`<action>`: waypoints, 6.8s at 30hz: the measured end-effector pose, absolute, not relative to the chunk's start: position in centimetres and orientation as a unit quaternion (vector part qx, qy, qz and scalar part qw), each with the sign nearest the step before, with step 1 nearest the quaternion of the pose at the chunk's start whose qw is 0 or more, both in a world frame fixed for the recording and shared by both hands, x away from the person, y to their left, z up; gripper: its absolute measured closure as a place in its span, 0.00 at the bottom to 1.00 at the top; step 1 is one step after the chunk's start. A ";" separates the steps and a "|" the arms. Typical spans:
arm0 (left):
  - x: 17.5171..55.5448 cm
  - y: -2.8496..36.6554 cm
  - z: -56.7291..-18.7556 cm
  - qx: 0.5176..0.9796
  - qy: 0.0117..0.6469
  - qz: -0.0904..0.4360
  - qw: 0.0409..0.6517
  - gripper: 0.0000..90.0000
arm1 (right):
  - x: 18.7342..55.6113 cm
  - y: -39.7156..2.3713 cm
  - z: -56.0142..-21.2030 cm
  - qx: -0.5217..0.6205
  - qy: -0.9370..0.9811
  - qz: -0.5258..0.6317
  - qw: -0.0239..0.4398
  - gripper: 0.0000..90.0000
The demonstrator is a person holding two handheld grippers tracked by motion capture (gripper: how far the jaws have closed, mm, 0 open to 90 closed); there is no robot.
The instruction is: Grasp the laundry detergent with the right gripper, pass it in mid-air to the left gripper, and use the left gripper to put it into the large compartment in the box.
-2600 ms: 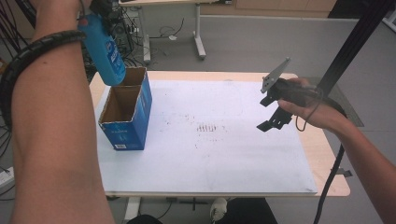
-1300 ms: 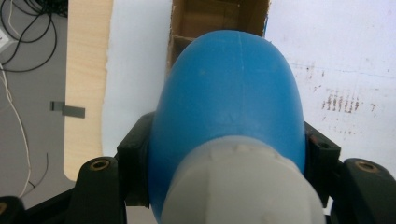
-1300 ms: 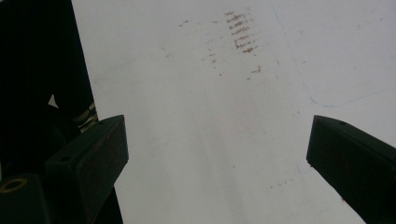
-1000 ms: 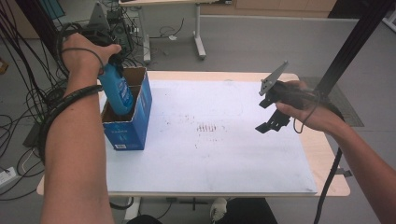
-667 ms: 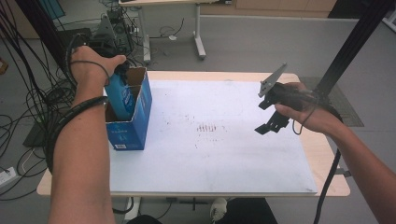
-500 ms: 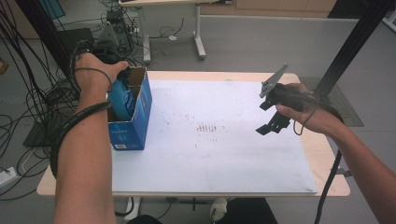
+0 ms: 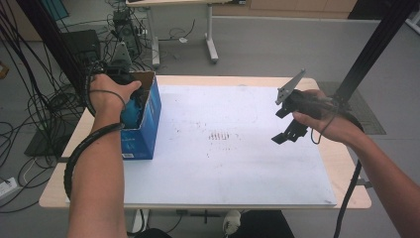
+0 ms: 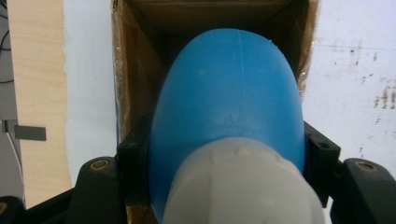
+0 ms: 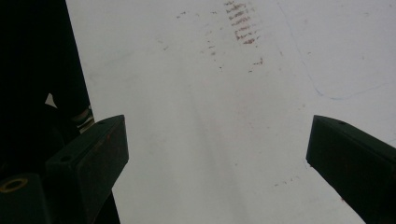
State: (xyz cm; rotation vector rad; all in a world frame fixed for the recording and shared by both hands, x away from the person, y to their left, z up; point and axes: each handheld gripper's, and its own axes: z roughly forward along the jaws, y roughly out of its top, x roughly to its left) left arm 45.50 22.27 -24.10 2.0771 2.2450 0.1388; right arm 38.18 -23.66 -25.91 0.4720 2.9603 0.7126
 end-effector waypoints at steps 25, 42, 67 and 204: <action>45.2 22.8 -27.1 0.688 0.723 0.052 0.036 0.41 | 38.8 -24.3 -26.4 0.164 0.959 0.230 0.029 0.06; 44.9 22.8 -27.8 0.692 0.719 0.055 0.036 0.41 | 38.9 -24.0 -26.3 0.164 0.959 0.228 0.031 0.06; 44.8 22.8 -27.9 0.685 0.725 0.057 0.041 0.40 | 39.0 -24.0 -26.0 0.166 0.959 0.227 0.036 0.06; 43.9 21.9 -24.5 0.687 0.721 0.080 0.041 0.33 | 38.9 -23.6 -25.6 0.157 0.959 0.232 0.040 0.07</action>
